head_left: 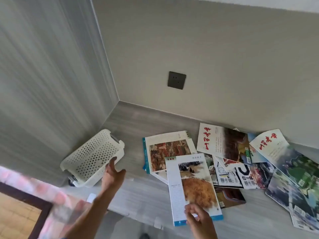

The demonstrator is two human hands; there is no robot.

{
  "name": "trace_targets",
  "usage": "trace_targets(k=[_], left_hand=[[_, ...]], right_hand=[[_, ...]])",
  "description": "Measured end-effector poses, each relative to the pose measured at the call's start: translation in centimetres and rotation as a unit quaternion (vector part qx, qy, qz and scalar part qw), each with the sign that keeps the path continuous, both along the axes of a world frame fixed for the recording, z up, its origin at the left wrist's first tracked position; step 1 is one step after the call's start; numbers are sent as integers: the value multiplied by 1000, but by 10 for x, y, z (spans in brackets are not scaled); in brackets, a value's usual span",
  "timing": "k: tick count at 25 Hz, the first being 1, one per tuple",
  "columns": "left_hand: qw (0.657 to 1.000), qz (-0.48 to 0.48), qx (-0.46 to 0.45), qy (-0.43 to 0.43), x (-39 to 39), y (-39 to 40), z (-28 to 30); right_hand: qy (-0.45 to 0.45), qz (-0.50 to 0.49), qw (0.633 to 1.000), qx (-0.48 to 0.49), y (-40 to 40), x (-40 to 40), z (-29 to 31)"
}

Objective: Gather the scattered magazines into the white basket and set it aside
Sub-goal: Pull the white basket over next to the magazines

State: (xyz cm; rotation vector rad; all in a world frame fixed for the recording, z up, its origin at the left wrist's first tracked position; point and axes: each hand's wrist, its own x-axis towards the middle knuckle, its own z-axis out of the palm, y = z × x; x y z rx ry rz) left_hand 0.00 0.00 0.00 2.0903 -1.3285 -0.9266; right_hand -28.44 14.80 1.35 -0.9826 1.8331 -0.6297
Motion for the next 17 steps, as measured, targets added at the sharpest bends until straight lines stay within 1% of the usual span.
trace_targets(k=[2, 4, 5, 7, 9, 13, 16, 17], left_hand=[[998, 30, 38, -39, 16, -33, -12], [991, 83, 99, -34, 26, -53, -19], [989, 100, 98, -46, 23, -58, -25], [989, 119, 56, -71, 10, -58, -36], [990, 121, 1, -70, -4, -59, -39], [994, 88, -67, -22, -50, -78, -31], [990, 84, -114, -9, -72, -100, -24], [989, 85, -124, 4, -71, -107, -24]], right_hand=[[24, 51, 998, -3, -29, -8, -16], [44, 116, 992, -10, -55, -18, -21], [55, 146, 987, -20, -69, -25, -30], [86, 192, 977, -40, -95, -40, -42], [135, 242, 959, -60, -132, -50, -50], [241, 309, 913, -115, -228, -55, -56], [290, 337, 889, -106, -303, -39, -67], [291, 342, 888, -97, -324, -30, -75]])
